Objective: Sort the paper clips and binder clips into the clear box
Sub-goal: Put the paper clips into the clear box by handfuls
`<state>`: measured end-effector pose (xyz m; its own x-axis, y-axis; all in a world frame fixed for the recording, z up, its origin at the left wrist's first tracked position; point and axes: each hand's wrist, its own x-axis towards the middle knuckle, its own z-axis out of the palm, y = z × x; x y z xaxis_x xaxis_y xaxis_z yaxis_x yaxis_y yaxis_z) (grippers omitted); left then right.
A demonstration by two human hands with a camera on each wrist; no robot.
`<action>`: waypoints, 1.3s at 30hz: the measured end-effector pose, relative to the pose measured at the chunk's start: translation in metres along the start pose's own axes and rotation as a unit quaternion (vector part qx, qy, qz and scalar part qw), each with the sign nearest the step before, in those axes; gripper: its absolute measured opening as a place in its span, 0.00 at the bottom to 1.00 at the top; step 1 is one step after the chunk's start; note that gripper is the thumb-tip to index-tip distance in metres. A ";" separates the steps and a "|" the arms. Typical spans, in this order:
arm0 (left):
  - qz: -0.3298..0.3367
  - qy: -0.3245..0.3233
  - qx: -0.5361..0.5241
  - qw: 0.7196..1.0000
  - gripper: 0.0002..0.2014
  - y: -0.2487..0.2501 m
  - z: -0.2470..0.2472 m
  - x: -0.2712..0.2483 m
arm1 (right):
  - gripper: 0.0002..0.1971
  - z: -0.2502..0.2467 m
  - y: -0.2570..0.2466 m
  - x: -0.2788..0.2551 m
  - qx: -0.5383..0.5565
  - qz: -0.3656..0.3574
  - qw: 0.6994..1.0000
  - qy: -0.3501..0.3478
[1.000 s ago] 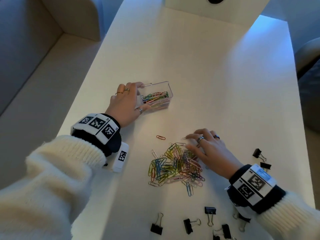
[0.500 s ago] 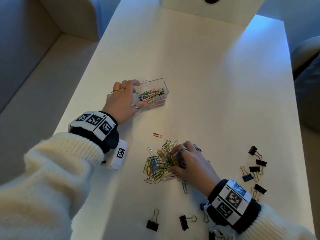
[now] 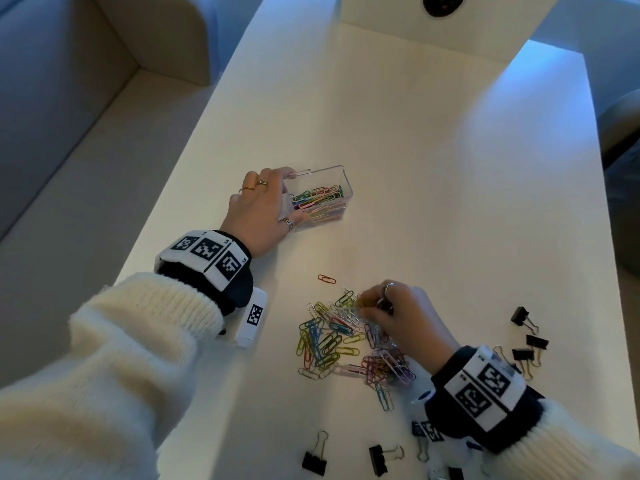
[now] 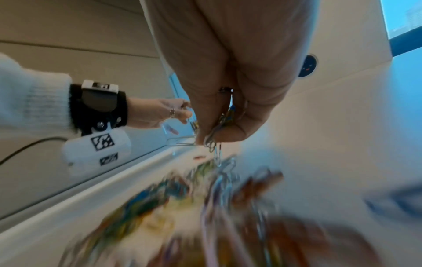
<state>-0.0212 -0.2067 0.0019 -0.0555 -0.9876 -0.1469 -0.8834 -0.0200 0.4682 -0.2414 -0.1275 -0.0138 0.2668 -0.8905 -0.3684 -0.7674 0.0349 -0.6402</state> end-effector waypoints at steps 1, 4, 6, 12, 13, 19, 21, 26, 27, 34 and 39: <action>0.001 0.000 0.001 1.000 0.31 0.000 0.000 0.000 | 0.06 -0.006 -0.005 0.004 0.011 -0.001 1.000 0.008; 0.001 0.000 0.002 1.000 0.31 -0.001 0.000 -0.001 | 0.06 -0.029 -0.027 0.023 0.028 -0.025 0.998 0.042; 0.001 0.001 0.001 1.000 0.31 -0.002 0.001 0.000 | 0.07 -0.044 -0.044 0.040 0.038 -0.051 0.995 0.074; -0.001 0.004 0.011 1.000 0.32 -0.002 0.001 0.000 | 0.07 -0.060 -0.077 0.096 -0.032 -0.146 0.974 0.172; 0.001 0.004 0.018 1.000 0.32 -0.002 0.001 0.000 | 0.08 -0.057 -0.080 0.103 -0.052 -0.156 0.972 0.171; 0.006 0.007 0.029 1.000 0.32 -0.004 0.003 0.001 | 0.10 -0.040 -0.082 0.121 -0.067 -0.191 0.969 0.144; 0.008 0.010 0.026 1.000 0.32 -0.004 0.003 0.001 | 0.12 -0.040 -0.076 0.119 -0.026 -0.192 0.971 0.142; 0.008 0.008 0.027 1.000 0.32 -0.004 0.003 0.001 | 0.11 -0.045 -0.063 0.107 -0.054 -0.241 0.956 0.158; 0.008 0.009 0.028 1.000 0.32 -0.004 0.003 0.001 | 0.12 -0.045 -0.063 0.106 -0.086 -0.249 0.953 0.150; 0.008 0.004 0.026 1.000 0.32 -0.004 0.003 0.001 | 0.12 -0.040 -0.054 0.109 -0.291 -0.245 0.921 0.082; 0.006 0.005 0.020 1.000 0.32 -0.003 0.002 0.002 | 0.15 -0.040 -0.053 0.106 -0.312 -0.248 0.906 0.145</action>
<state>-0.0193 -0.2080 -0.0019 -0.0627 -0.9891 -0.1331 -0.9005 -0.0014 0.4349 -0.1954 -0.2417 0.0080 0.5739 -0.8113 0.1116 -0.7991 -0.5846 -0.1403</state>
